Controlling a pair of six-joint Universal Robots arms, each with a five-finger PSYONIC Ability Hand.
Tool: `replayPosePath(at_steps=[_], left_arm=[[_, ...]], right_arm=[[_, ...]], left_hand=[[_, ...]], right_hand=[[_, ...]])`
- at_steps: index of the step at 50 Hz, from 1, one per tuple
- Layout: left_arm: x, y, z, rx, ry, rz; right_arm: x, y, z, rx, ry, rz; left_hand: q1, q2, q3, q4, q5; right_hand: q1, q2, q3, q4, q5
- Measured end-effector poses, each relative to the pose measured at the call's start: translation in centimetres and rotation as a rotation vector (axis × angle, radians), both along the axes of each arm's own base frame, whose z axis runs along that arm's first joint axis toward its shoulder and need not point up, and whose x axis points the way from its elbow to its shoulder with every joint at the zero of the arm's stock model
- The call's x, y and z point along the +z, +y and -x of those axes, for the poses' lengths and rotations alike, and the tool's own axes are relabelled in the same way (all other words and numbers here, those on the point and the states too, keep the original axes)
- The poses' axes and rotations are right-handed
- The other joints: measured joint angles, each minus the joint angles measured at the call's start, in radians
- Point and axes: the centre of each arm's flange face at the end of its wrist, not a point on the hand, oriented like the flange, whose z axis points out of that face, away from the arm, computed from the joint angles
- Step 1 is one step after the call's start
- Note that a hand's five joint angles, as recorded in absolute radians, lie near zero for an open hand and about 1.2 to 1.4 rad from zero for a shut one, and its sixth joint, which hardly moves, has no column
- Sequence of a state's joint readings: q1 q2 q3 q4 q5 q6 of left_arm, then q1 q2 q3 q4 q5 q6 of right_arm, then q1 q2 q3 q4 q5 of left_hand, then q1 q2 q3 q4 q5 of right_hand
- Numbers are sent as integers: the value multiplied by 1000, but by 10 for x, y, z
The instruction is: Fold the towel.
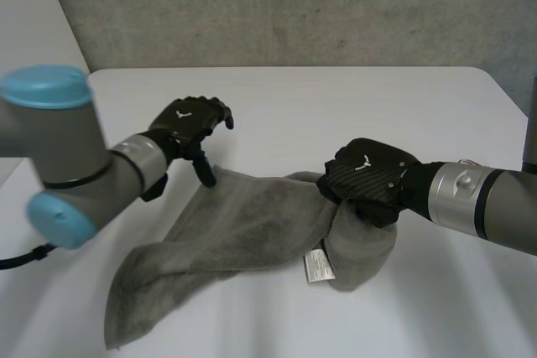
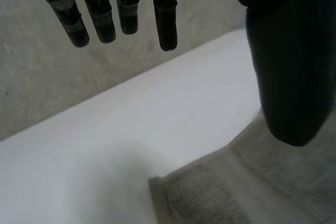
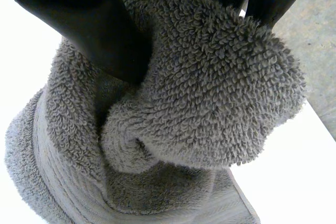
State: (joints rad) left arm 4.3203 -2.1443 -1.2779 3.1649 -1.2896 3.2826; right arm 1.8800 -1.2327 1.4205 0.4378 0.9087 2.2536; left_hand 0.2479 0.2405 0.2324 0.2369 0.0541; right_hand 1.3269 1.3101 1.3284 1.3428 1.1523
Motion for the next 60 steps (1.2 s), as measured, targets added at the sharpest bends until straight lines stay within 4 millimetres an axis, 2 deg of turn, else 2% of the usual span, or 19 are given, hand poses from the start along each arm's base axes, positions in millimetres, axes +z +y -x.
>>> replayPosePath(at_steps=[8, 12, 17, 29, 48, 60], left_arm=[[-40, -33, 21, 30, -92, 15], [-53, -41, 26, 23, -131, -5], [-63, -44, 29, 13, -165, -51], [-66, -49, 32, 3, -184, -101], [-70, -52, 33, -1, -199, -137], [-69, -52, 33, -1, -198, -136]], right_arm=[[-10, -1, -2, 6, 10, -25], [-13, -1, -3, 7, 14, -35], [-17, -2, -3, 7, 18, -46], [-27, -4, -4, 8, 29, -75], [-31, -5, -4, 8, 32, -83], [-33, -5, -4, 6, 35, -88]], left_hand=[[52, 61, 72, 63, 82], [173, 178, 187, 180, 196], [187, 186, 198, 191, 209], [187, 186, 198, 191, 211], [217, 215, 227, 221, 240], [374, 380, 388, 384, 396]], right_hand=[[0, 0, 0, 0, 0], [0, 0, 0, 0, 0], [0, 0, 0, 0, 0], [0, 0, 0, 0, 0], [0, 0, 0, 0, 0], [0, 0, 0, 0, 0]])
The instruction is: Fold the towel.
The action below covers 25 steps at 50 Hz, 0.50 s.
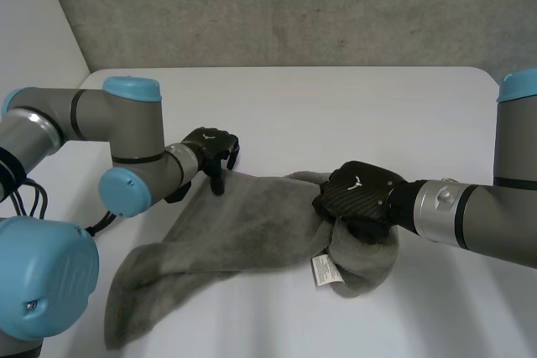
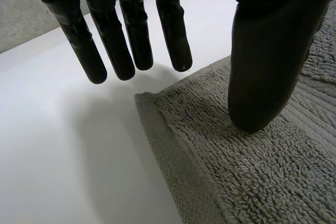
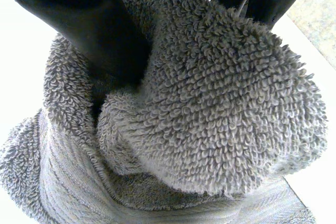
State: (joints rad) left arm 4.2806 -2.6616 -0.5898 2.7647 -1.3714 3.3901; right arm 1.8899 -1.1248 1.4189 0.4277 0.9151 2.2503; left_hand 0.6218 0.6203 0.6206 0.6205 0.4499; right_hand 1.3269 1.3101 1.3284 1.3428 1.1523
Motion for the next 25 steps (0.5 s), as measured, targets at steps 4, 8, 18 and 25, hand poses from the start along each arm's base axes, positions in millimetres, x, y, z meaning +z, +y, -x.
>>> replayPosePath(at_steps=[4, 8, 18, 25], left_arm=[[3, 1, 0, 0, -2, -9], [10, 1, 0, 1, 0, -18], [27, -7, 4, 9, 27, 5], [9, -10, 5, 9, 15, -23]], right_arm=[[0, 0, 0, 0, 0, 0], [0, 0, 0, 0, 1, 0], [-4, 0, 0, 3, 10, -6], [-5, 0, 0, 4, 22, 2]], left_hand=[[1, 3, 3, 2, 4], [2, 3, 3, 1, 4], [-19, -7, -7, -5, -21], [-29, -10, -13, -10, -32]], right_hand=[[0, 0, 0, 0, 0], [0, 0, 0, 0, 0], [0, 0, 0, 0, 0], [0, 0, 0, 0, 0]])
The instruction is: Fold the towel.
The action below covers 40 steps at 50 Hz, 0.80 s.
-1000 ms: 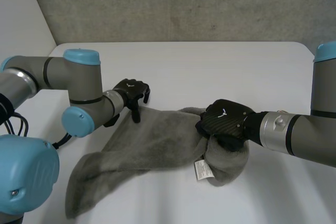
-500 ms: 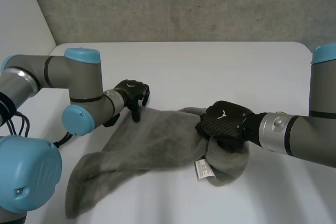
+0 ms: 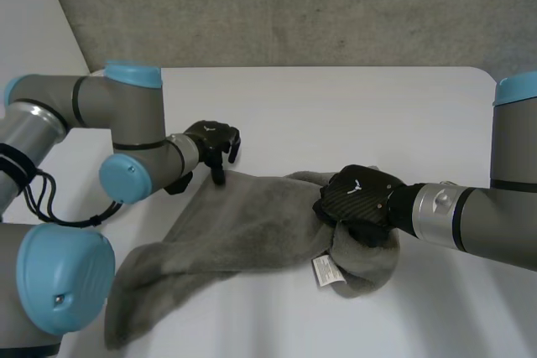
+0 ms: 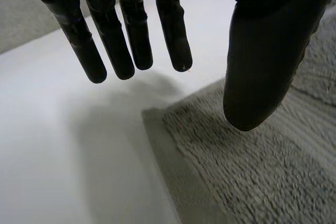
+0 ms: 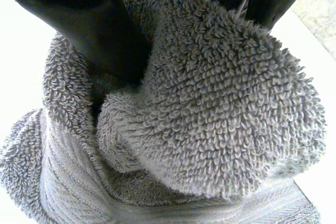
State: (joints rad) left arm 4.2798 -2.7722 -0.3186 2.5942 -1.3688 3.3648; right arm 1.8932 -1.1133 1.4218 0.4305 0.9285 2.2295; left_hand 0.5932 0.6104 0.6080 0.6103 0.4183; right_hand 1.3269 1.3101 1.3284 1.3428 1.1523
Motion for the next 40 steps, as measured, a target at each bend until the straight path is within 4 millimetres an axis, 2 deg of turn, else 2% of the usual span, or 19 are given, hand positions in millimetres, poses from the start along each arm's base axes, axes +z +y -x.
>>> replayPosePath(at_steps=[8, 20, 40], left_arm=[[-15, 1, 0, -1, -14, -29], [-10, 1, 0, -2, -11, -24], [-14, 2, -1, -2, -17, -38]], right_arm=[[-1, 0, -1, 2, 3, 2], [-3, 0, -1, 2, 5, -6], [-4, 0, -1, 2, 6, -9]], left_hand=[[5, 1, 1, 1, 5], [92, 80, 82, 79, 99], [93, 84, 88, 80, 103]], right_hand=[[0, 0, 0, 0, 0], [0, 0, 0, 0, 0], [0, 0, 0, 0, 0]])
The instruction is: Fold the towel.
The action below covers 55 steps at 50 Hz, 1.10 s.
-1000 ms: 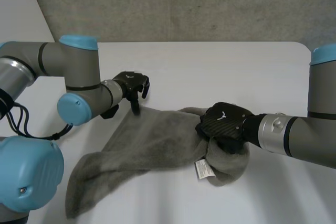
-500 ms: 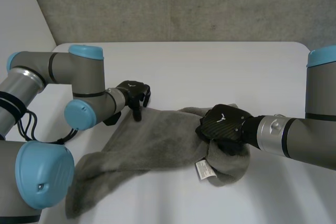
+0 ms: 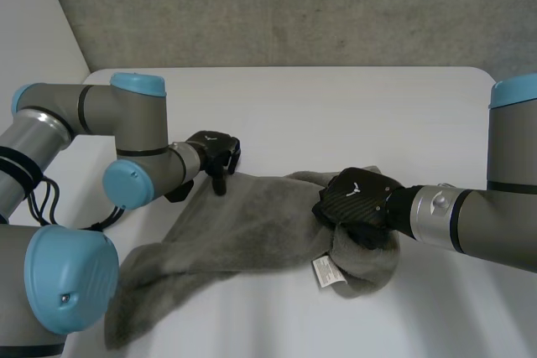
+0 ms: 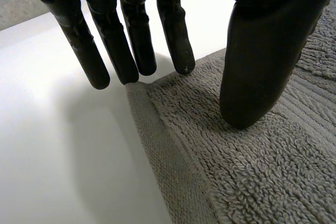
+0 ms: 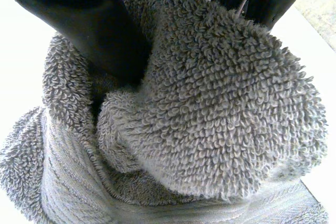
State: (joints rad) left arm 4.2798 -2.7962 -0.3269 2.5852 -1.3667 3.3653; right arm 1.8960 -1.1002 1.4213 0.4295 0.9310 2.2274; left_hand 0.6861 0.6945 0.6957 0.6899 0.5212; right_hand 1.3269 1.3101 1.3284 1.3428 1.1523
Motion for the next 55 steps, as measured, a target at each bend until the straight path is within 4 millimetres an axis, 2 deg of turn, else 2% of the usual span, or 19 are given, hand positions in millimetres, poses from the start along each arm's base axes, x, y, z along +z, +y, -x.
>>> replayPosePath(at_steps=[32, 55], left_arm=[[8, -1, 0, 9, 4, 15], [-1, 0, 0, 1, -2, -5]], right_arm=[[-2, 0, 0, -4, 6, -2], [-5, -1, 0, -5, 10, -12]], left_hand=[[-171, -166, -169, -162, -196], [-105, -123, -124, -122, -115]], right_hand=[[0, 0, 0, 0, 0], [0, 0, 0, 0, 0]])
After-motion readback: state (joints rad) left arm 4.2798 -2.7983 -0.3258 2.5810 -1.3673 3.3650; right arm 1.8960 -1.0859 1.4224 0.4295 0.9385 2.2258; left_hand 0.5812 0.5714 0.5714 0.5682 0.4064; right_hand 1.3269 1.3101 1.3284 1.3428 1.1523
